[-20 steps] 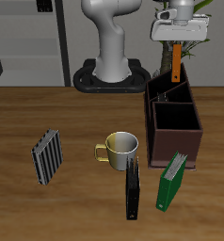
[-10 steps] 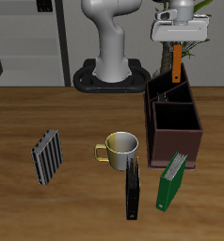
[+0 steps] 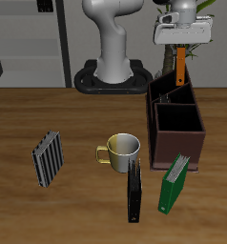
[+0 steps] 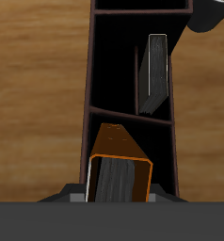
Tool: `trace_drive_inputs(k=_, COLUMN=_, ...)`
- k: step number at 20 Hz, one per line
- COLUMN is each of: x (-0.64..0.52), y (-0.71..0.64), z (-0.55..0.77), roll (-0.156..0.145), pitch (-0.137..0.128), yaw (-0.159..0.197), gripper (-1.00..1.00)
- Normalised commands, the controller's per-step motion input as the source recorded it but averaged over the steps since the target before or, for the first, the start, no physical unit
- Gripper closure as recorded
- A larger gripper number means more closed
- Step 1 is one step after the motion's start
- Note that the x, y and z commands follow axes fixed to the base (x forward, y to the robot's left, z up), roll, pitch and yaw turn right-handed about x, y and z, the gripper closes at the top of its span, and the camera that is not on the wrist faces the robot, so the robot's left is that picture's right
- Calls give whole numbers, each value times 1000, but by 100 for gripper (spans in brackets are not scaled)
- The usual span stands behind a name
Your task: Place the yellow book into the left desk caddy's front compartment and place the orange book into the left desk caddy's left compartment and place the black book into the left desk caddy's back compartment
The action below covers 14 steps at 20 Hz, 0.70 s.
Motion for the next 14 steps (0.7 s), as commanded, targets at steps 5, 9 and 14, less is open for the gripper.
trace_drive_inputs(k=5, x=58, y=3, z=-137, roll=11, pitch=37, yaw=-3, gripper=100)
trace_drive_inputs(k=9, x=101, y=-11, z=-98, roll=1, pitch=38, yaw=3, gripper=100)
trace_drive_inputs(k=14, x=55, y=-1, z=-127, roll=1, pitch=44, yaw=-3, gripper=100)
